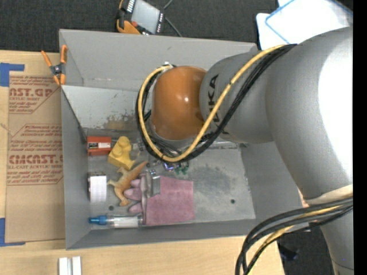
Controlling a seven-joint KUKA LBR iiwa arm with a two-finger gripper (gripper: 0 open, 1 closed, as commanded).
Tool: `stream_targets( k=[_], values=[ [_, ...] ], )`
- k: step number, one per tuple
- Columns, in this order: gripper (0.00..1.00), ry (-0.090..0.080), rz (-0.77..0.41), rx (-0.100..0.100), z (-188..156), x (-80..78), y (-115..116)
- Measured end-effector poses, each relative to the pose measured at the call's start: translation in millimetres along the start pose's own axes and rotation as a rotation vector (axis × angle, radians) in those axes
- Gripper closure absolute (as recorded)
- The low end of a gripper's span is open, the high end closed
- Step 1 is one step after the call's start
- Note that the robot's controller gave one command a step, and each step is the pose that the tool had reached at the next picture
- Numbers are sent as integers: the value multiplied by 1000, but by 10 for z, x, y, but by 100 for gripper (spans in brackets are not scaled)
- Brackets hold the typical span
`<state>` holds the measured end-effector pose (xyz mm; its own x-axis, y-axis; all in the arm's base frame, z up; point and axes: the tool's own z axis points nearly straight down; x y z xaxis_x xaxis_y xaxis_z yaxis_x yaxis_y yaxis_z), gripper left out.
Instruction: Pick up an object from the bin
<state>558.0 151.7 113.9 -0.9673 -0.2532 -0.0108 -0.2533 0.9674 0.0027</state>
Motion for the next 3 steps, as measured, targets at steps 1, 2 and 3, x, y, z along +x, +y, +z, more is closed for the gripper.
stream_targets(
  k=[1,2,3],
  values=[
    [0,5,-12,1,65,48,-1],
    [0,6,-5,3,458,-86,-829],
    [0,11,-256,0,435,176,-22]
  ],
)
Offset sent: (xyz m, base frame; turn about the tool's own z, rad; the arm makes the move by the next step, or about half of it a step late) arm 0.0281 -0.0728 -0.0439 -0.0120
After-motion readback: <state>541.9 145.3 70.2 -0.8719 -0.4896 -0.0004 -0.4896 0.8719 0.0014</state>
